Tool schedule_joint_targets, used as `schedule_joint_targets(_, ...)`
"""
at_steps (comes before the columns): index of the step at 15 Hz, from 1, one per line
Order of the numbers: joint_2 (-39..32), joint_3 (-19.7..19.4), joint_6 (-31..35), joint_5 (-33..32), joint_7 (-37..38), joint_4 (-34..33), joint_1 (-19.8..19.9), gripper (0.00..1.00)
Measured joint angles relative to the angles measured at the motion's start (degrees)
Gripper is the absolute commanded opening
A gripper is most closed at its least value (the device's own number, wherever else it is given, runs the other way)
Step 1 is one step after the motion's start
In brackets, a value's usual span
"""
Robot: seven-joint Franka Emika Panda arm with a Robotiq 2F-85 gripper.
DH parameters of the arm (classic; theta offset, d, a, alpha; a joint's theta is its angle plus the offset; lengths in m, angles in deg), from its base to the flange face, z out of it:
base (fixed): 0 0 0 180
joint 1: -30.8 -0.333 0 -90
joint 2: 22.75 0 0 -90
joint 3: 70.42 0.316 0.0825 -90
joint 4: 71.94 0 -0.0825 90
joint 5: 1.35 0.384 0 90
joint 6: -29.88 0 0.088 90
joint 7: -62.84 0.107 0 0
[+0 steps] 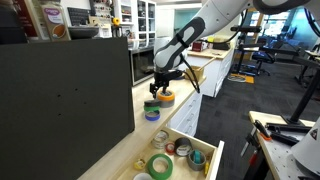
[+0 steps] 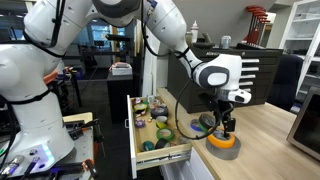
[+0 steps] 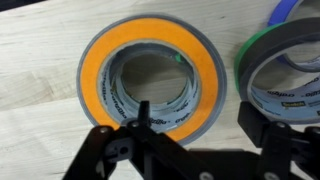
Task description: Put the masking tape in the drawer
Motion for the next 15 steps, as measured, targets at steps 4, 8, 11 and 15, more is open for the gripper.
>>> schedule_joint_targets(4, -0.2, 0.1, 0.0, 1.2, -0.2, -0.3, 0.4, 0.33)
schedule_joint_targets(8, -0.2, 0.6, -0.2, 2.3, -0.8, -0.4, 1.4, 0.08)
schedule_joint_targets(11, 0.0, 1.3, -0.8, 3.6, -1.2, -0.4, 1.9, 0.04)
schedule_joint_targets(15, 0.4, 1.4, -2.2, 3.6, -1.8, -0.3, 2.1, 0.05)
